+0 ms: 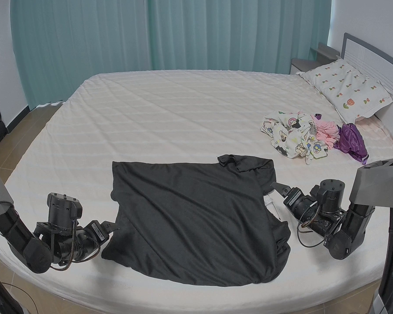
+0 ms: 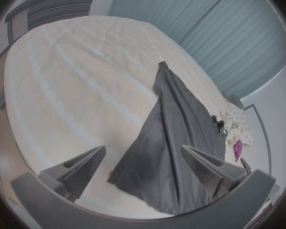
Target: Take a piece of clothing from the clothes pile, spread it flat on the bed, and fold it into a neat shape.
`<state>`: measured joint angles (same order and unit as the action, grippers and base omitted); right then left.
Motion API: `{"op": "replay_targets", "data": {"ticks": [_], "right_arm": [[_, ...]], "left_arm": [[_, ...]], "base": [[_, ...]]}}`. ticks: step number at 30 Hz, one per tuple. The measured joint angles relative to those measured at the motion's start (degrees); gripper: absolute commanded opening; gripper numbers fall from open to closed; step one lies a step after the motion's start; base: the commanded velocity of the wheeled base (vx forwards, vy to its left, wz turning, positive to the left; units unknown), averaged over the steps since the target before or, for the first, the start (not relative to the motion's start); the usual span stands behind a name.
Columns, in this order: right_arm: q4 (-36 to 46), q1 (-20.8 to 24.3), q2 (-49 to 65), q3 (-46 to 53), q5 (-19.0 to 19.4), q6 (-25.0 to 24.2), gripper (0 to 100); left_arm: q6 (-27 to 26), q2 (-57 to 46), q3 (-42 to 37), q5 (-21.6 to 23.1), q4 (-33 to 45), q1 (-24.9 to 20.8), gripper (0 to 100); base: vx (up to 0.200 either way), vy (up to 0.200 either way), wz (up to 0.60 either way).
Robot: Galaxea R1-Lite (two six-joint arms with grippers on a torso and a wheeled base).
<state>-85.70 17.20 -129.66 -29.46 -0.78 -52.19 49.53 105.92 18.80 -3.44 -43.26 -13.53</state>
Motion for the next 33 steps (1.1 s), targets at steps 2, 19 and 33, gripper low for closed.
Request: {"op": "replay_targets", "data": {"ticks": [2,19,33], "right_arm": [[0.0,0.1,0.0,0.0,0.0,0.0,100],[0.1,0.8,-0.3,-0.2,0.2,0.7,100],[-0.7,1.4,-1.5,0.8,0.1,5.4,100]], "left_arm": [[-0.1,0.2,-0.3,0.5,0.0,-0.3,100],[0.0,9.3,0.9,-1.0,-10.5,-2.6,0],[-5.6,11.1,-3.9,-5.3,-13.6,-1.0,0]], "base": [[0.000,0.000,0.00],[0.000,0.000,0.00],[0.000,0.000,0.00]]}}
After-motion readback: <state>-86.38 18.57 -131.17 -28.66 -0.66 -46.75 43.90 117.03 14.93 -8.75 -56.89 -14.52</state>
